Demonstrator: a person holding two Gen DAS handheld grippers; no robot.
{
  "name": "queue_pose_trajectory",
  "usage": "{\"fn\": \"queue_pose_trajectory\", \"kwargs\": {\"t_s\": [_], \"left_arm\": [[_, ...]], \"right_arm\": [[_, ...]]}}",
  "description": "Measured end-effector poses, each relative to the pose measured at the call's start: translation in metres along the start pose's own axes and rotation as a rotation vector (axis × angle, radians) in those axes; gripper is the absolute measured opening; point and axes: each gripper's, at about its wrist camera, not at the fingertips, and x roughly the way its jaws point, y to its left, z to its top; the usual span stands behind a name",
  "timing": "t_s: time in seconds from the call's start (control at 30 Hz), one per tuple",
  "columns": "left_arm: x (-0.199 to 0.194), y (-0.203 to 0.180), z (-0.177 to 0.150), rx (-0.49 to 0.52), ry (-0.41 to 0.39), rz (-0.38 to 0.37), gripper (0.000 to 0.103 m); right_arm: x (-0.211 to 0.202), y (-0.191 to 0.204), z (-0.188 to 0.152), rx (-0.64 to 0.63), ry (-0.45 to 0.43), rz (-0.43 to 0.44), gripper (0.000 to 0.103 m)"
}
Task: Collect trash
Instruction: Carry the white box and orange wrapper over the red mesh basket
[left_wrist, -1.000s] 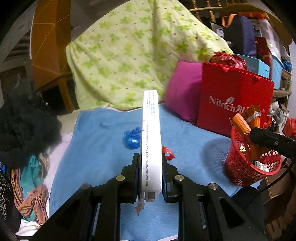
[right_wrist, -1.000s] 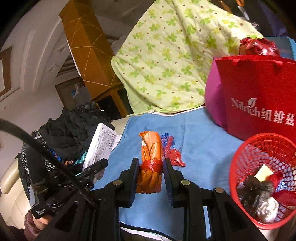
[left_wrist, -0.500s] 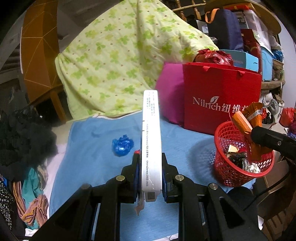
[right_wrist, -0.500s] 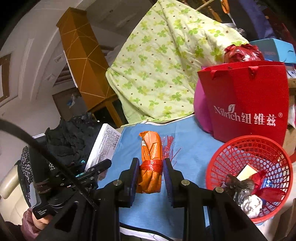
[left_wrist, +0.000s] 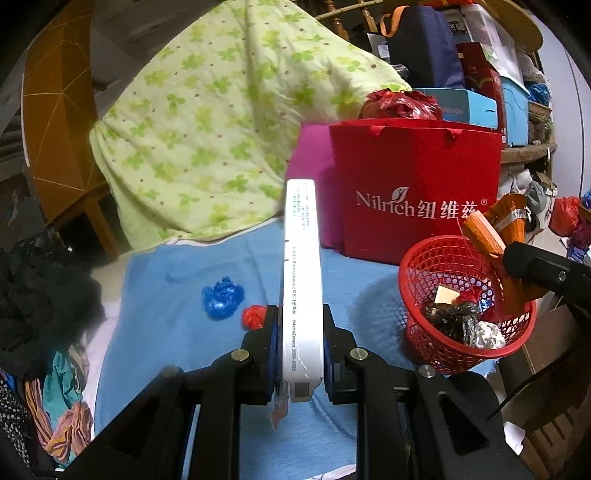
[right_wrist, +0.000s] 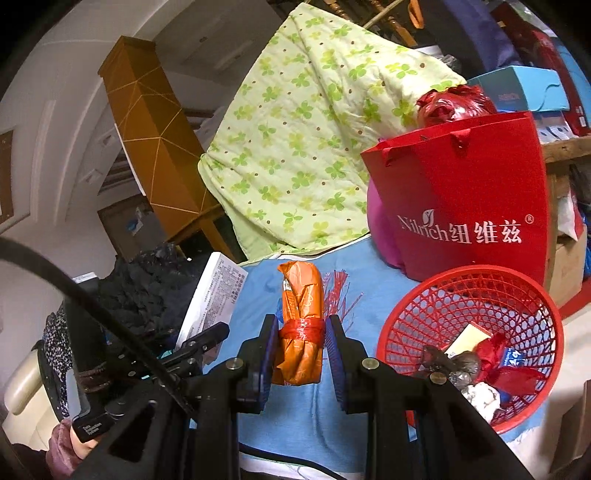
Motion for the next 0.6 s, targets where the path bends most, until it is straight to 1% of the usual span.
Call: {"fn": "queue_pose_trajectory", "kwargs": {"t_s": [0.6], "left_arm": [[0.009,-0.035,0.005,0.059,0.016,-0.034,0.022]], "right_arm": [[-0.017,-0.026,0.0,0.055,-0.029,-0.019,0.028]]}}
